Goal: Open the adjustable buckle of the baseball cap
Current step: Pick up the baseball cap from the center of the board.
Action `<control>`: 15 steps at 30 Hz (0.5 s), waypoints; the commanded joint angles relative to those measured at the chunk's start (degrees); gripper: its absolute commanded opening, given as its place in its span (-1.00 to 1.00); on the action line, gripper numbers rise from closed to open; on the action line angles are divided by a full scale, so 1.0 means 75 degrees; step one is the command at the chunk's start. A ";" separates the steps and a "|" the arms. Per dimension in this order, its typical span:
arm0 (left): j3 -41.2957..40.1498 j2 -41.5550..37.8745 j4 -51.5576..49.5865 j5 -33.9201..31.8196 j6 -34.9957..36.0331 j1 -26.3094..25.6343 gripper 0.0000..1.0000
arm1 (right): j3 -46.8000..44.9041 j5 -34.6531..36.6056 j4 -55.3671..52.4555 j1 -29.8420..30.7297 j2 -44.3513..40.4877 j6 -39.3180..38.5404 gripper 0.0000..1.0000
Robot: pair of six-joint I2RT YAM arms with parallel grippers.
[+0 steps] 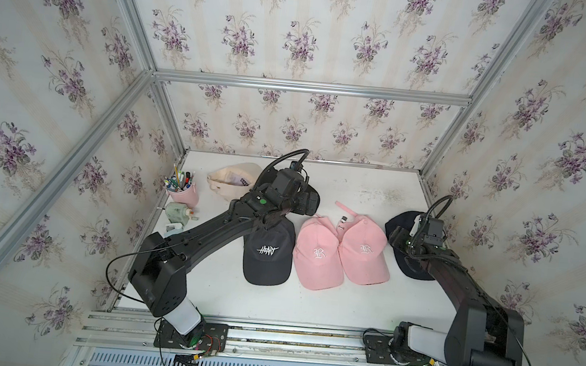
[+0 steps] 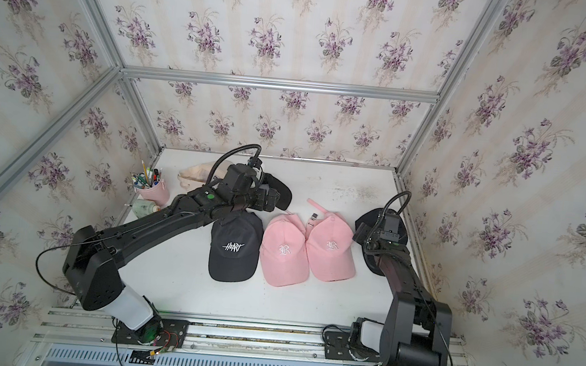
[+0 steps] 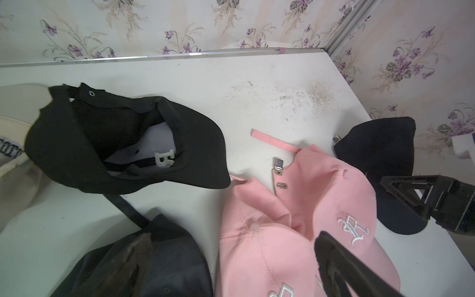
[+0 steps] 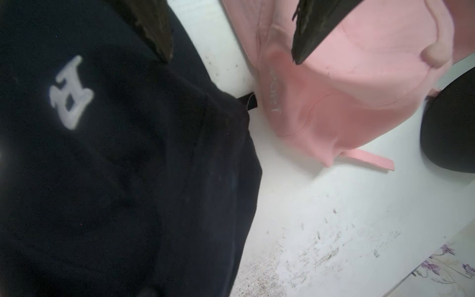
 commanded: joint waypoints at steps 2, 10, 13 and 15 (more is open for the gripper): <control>-0.0020 -0.0223 0.0003 -0.0208 0.0325 0.0232 0.99 | 0.0243 0.0155 0.0541 -0.0054 0.0523 -0.0207 0.46; 0.0272 -0.0281 -0.0152 -0.0268 0.0884 0.0431 1.00 | 0.0446 0.0170 0.0348 -0.0054 0.0281 -0.0384 0.45; 0.0468 -0.0208 -0.0324 -0.0127 0.1035 0.0623 1.00 | 0.0681 0.0087 0.0095 -0.0032 -0.0074 -0.0390 0.45; 0.0569 -0.0172 -0.0408 -0.0003 0.1037 0.0821 1.00 | 0.0895 0.0109 -0.0081 -0.0031 -0.0466 -0.0433 0.46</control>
